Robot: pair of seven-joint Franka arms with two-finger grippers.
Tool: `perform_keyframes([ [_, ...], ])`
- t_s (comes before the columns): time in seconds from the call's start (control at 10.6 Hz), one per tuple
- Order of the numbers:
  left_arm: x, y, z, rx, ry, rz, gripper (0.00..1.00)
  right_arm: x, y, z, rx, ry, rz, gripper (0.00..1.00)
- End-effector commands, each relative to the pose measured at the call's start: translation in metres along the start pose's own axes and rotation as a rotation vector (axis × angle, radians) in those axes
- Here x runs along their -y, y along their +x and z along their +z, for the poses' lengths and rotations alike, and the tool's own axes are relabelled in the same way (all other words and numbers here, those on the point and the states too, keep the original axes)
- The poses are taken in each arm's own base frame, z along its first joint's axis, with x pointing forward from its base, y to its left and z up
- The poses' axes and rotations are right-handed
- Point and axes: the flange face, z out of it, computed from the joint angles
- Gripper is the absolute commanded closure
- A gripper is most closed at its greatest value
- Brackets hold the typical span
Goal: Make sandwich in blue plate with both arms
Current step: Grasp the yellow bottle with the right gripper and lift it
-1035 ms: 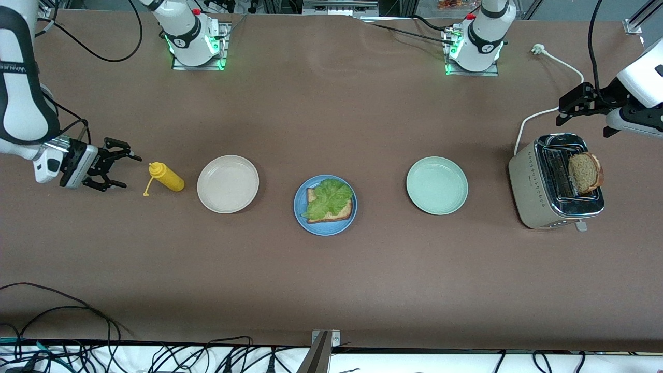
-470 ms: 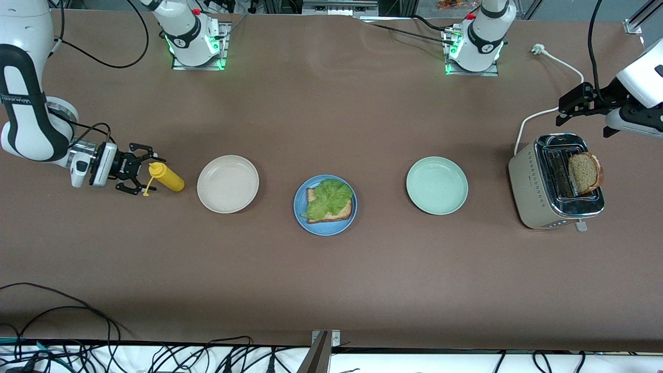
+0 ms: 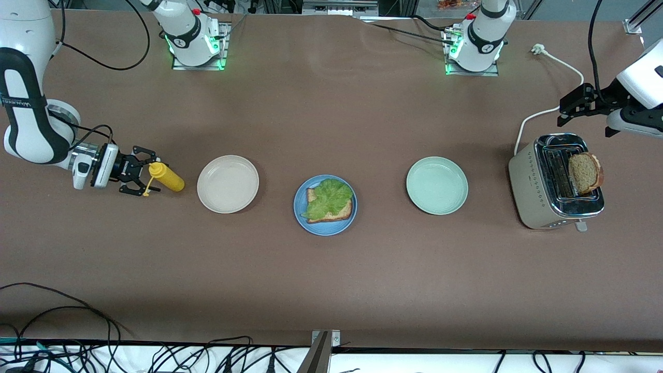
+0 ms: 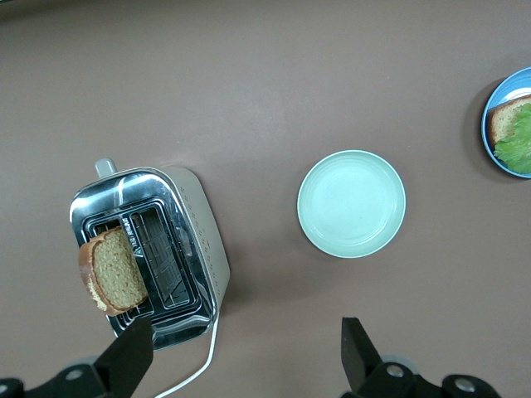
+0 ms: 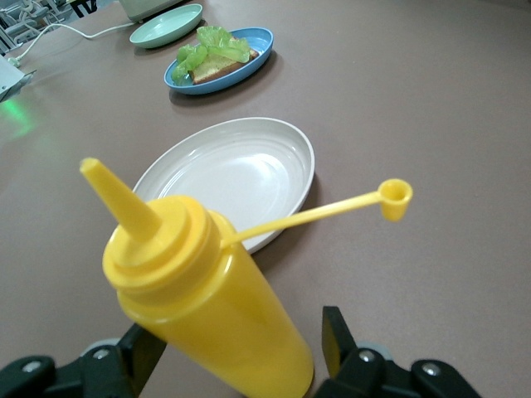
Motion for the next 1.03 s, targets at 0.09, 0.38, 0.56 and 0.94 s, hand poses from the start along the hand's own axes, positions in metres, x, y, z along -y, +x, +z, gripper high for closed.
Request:
perform_keyframes([
  [0.09, -0.003, -0.003, -0.002, -0.008, 0.031, -0.008, 0.00, -0.001, 0.009, 0.003, -0.029, 0.002, -0.025, 0.43],
  [0.38, -0.003, -0.003, -0.002, -0.008, 0.031, -0.005, 0.00, -0.001, 0.014, 0.005, -0.038, 0.004, -0.013, 0.74],
  [0.56, -0.003, -0.003, -0.002, -0.007, 0.031, -0.005, 0.00, -0.007, 0.026, -0.003, -0.019, -0.010, 0.020, 0.74],
  [0.94, -0.004, -0.004, -0.003, -0.008, 0.029, -0.005, 0.00, -0.037, 0.105, -0.033, 0.236, -0.002, 0.095, 0.74],
])
